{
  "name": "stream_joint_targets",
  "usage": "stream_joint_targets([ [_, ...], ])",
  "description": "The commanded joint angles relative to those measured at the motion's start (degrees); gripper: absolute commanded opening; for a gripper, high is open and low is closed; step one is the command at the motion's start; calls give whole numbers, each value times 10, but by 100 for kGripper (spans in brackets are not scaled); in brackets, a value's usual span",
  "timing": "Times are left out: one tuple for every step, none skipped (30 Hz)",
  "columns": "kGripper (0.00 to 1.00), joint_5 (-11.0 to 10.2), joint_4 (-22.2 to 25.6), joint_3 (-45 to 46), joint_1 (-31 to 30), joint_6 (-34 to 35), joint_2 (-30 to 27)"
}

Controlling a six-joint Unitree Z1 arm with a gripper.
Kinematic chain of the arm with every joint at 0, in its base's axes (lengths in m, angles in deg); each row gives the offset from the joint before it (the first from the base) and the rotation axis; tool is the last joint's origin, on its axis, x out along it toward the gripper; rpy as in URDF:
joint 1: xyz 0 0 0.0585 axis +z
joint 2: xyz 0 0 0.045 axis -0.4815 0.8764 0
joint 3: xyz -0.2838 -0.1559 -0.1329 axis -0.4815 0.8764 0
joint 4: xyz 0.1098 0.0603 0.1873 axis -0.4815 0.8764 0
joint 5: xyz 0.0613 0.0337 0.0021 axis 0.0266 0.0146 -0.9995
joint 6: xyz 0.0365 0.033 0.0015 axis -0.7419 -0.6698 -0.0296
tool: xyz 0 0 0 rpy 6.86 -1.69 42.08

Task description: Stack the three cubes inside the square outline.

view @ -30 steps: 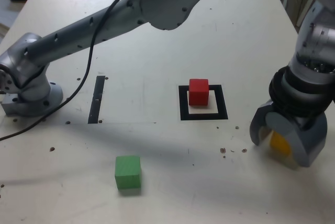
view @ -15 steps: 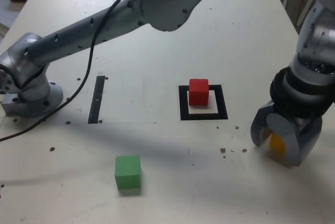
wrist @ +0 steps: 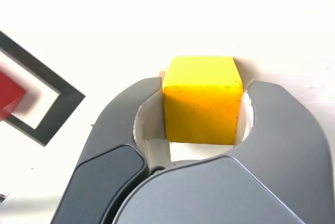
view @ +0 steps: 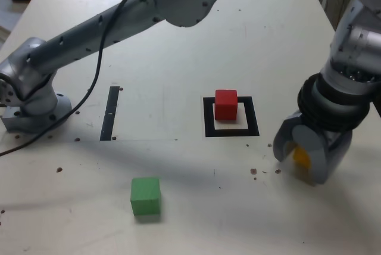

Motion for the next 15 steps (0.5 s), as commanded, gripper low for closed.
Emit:
stream_joint_targets([
  [22, -8, 8, 43, 1, 9, -52],
  [22, -12, 7, 65, 2, 13, -70],
  [22, -14, 7, 87, 4, 19, -89],
  [22, -17, 7, 109, 5, 26, -107],
  [22, -20, 6, 130, 6, 33, -125],
  [22, -21, 6, 149, 7, 41, -143],
  [22, -23, 5, 166, 7, 49, -160],
  [22, -24, 4, 182, 7, 57, -176],
  [22, -26, 3, 201, 7, 68, -196],
  [22, -27, 2, 213, 8, 77, -210],
  [22, -29, 0, 225, 9, 86, -224],
  [22, -30, -2, 236, 11, 95, -237],
  [22, -31, -4, 248, 14, 104, -249],
  [23, -32, -7, 259, 17, 114, -262],
  [23, -33, -11, 271, 22, 124, -274],
])
